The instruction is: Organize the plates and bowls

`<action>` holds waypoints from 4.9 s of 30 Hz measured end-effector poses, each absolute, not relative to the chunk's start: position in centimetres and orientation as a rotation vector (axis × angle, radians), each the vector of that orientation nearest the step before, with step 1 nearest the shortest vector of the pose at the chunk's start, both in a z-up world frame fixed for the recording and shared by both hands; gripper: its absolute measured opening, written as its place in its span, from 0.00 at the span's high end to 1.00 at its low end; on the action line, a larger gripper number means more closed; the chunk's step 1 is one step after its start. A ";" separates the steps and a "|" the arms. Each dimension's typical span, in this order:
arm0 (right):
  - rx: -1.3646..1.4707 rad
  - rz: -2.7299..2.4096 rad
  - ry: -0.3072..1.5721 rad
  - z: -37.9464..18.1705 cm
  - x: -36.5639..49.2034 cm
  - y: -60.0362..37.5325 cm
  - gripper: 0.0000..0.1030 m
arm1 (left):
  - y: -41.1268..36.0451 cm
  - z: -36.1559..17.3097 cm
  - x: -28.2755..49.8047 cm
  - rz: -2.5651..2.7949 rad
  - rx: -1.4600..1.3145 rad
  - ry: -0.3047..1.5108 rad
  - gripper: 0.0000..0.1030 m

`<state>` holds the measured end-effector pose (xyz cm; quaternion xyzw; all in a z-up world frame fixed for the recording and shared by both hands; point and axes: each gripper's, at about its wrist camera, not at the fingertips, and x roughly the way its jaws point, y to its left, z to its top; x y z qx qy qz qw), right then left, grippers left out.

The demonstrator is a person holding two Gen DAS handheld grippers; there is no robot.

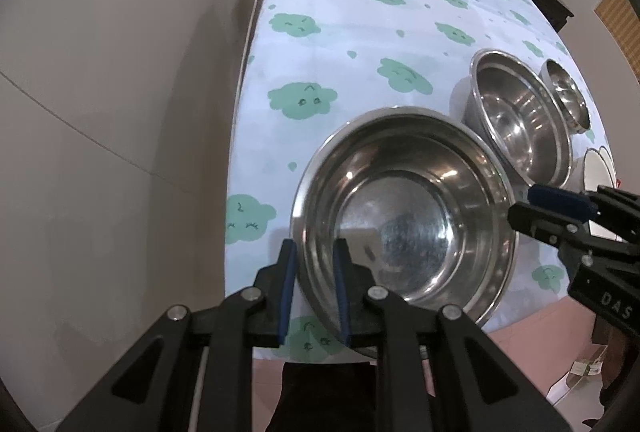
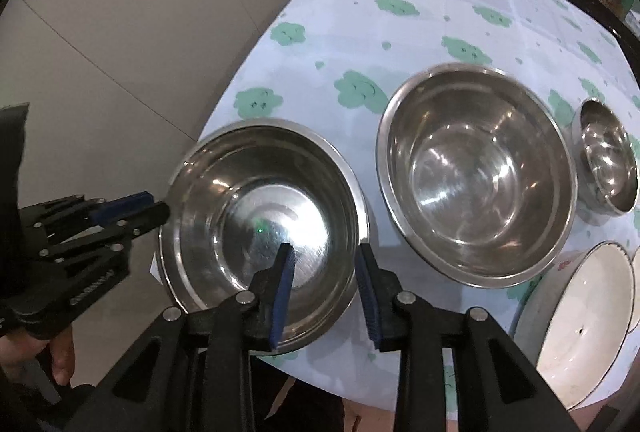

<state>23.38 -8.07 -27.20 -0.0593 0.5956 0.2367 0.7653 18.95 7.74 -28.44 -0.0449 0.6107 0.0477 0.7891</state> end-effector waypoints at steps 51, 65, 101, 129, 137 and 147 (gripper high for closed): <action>0.007 0.328 1.286 -26.8 29.0 -16.9 0.67 | -0.4 -27.6 29.1 -0.109 0.062 1.304 0.64; 0.009 0.294 1.290 -27.0 30.3 -17.7 0.67 | -1.6 -28.0 30.8 -0.152 0.083 1.309 0.63; 0.038 0.075 1.331 -29.1 33.5 -24.0 0.67 | -4.5 -30.7 34.5 -0.258 0.156 1.355 0.52; 0.022 0.100 1.377 -30.6 33.7 -23.4 0.87 | -5.4 -31.9 34.4 -0.314 0.171 1.374 0.87; 0.022 0.106 1.374 -30.5 33.5 -23.4 0.87 | -5.3 -31.4 34.2 -0.294 0.175 1.361 0.88; 0.013 0.104 1.359 -29.1 33.8 -23.5 0.87 | -5.2 -30.0 34.0 -0.285 0.171 1.334 0.88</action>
